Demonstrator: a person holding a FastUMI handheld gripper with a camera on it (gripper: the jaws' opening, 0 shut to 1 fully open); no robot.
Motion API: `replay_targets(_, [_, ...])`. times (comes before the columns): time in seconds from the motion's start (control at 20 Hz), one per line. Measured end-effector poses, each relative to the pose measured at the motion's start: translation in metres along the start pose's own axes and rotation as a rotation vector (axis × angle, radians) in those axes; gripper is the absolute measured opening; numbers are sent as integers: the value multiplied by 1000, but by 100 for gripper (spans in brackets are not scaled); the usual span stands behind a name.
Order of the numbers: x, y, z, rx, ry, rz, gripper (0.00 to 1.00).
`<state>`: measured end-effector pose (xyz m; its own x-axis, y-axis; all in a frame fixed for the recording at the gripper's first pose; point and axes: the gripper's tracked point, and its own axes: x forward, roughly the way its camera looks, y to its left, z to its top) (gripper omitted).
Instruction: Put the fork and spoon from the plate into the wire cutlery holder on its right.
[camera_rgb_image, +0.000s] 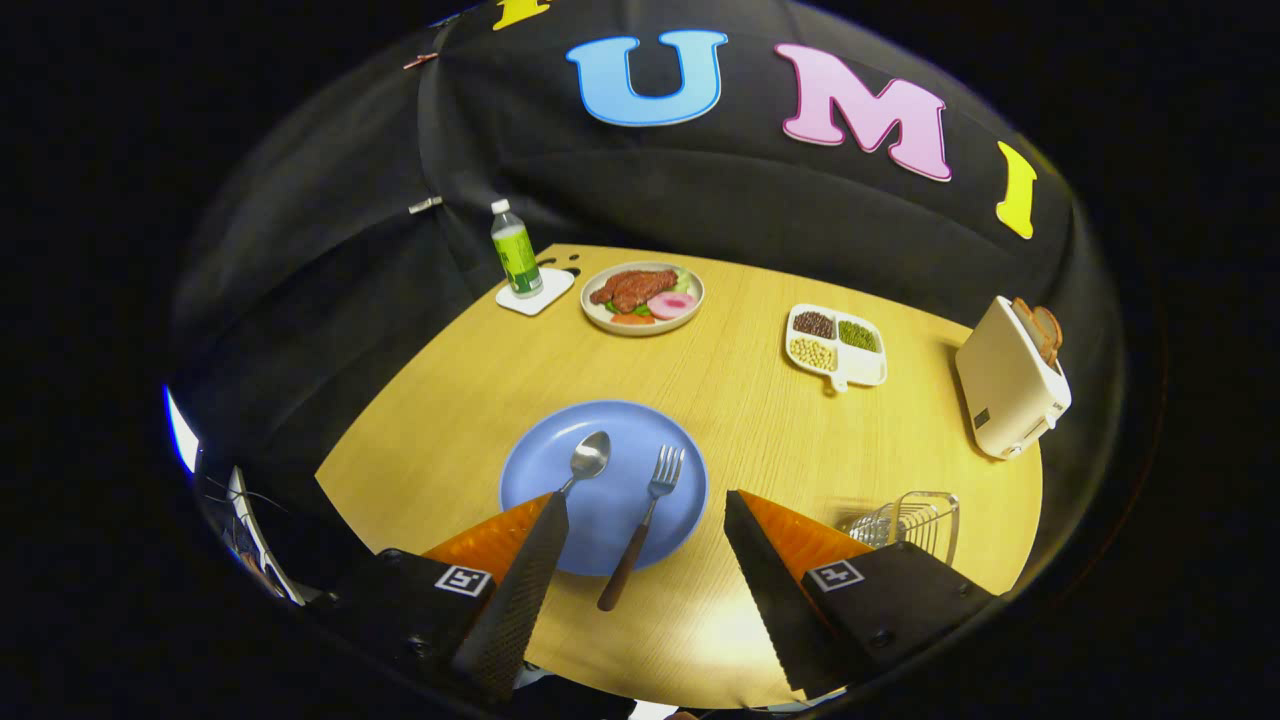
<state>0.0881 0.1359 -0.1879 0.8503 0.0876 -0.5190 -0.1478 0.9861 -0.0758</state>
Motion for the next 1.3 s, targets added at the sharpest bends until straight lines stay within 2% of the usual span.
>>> replay_targets(0.4, [59, 19, -46, -50, 160, 34, 96])
replay_targets(0.6, [81, 19, -65, -17, 241, 20, 88])
replay_targets(0.8, [97, 15, -71, 11, 292, -10, 73])
replay_targets(0.9, [101, 13, -76, 33, 326, -36, 61])
replay_targets(0.95, [103, 11, -79, 41, 343, -46, 45])
replay_targets(1.05, [103, 14, -79, 48, 361, -33, 29])
replay_targets(1.1, [104, 13, -78, 45, 356, -32, 30])
replay_targets(1.25, [105, 15, -76, 67, 355, 19, 13])
replay_targets(1.3, [105, 15, -76, 74, 361, 28, 11])
